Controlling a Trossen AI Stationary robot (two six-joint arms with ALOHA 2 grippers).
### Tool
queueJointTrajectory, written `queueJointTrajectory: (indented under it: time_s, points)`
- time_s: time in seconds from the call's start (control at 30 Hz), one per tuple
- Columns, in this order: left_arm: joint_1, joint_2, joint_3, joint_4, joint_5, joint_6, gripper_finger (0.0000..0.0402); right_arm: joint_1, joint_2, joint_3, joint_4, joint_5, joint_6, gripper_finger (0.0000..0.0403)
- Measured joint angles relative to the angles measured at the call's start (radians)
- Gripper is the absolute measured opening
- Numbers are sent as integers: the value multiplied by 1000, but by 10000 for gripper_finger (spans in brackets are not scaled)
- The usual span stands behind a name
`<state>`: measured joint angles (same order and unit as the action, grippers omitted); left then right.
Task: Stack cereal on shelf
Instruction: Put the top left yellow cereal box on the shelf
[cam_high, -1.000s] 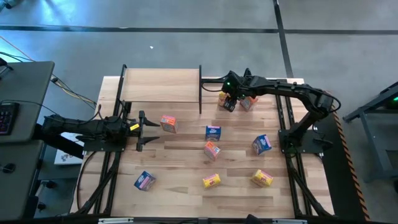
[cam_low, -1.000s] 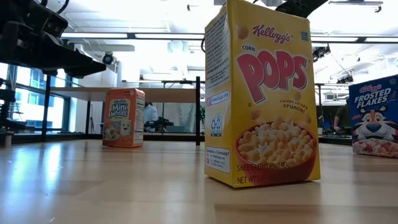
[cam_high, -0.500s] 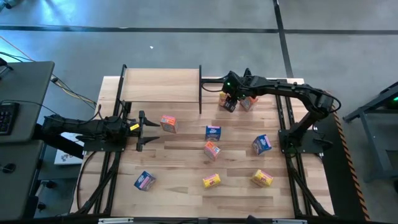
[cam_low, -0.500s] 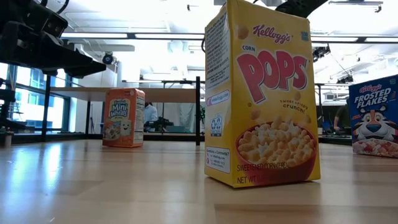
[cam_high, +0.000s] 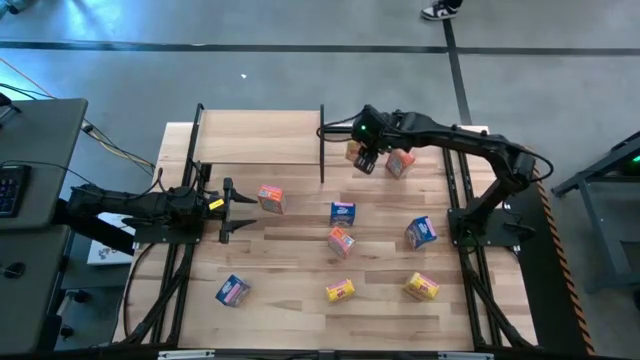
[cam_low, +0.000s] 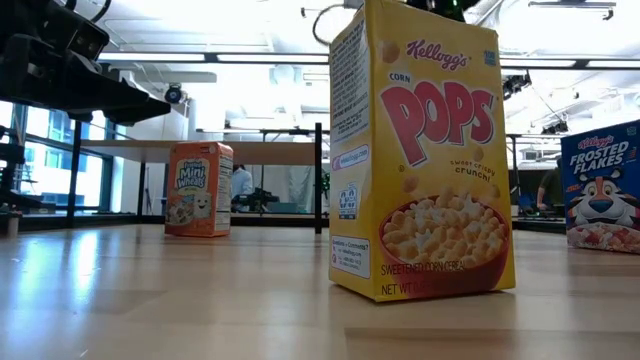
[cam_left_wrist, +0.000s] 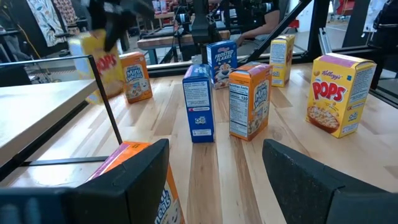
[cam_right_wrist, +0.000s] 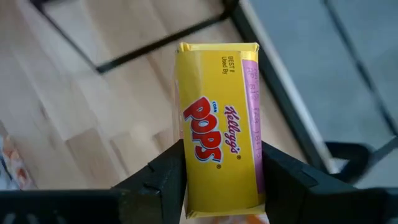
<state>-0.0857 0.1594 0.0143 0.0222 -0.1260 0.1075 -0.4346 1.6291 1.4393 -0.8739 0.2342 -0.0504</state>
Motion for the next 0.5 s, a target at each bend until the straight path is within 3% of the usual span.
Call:
queueJointTrajectory:
  time_s: [0.5]
  points:
    - [0,0,0,0,0,0,251,4,0,318,-64,83,-135,162]
